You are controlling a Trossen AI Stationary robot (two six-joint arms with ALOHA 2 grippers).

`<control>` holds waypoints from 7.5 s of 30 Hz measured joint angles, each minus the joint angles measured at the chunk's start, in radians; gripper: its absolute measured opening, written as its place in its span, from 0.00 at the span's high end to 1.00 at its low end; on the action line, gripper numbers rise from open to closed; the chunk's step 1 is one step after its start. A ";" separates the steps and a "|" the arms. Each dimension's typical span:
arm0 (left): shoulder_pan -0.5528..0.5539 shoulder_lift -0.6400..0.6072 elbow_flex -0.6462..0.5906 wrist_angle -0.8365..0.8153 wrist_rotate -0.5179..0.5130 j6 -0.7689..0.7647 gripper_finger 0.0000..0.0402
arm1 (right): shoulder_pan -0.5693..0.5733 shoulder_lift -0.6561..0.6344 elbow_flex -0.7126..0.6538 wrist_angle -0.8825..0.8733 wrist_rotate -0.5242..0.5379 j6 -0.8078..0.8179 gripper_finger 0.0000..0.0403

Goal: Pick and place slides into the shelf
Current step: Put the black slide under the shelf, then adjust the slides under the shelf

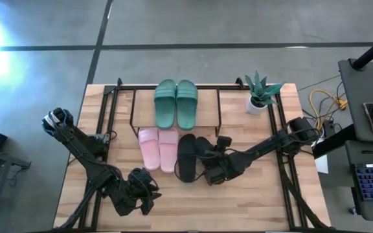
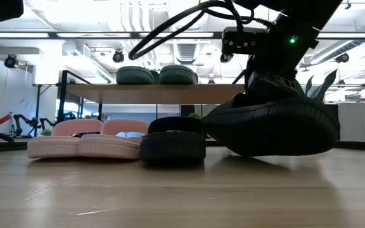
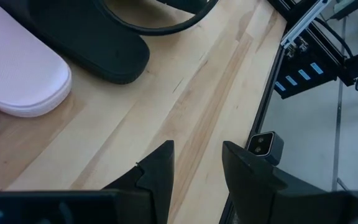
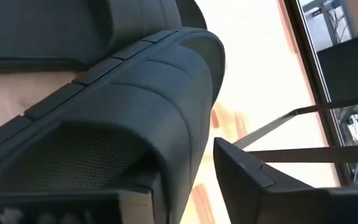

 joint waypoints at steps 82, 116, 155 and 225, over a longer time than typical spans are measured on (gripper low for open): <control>0.000 0.002 -0.035 0.055 -0.005 0.035 0.70 | 0.110 -0.033 -0.040 0.367 -0.595 0.892 0.97; 0.297 0.431 -0.027 0.482 0.175 0.245 1.00 | 0.184 -0.035 -0.050 0.279 -0.505 1.321 0.97; 0.264 0.316 -0.012 0.434 0.068 0.325 1.00 | 0.145 0.060 -0.053 0.288 -0.491 1.278 0.97; 0.008 -0.415 -0.633 -0.240 -0.089 -0.800 1.00 | 0.064 -0.017 -0.017 0.145 -0.361 1.069 0.97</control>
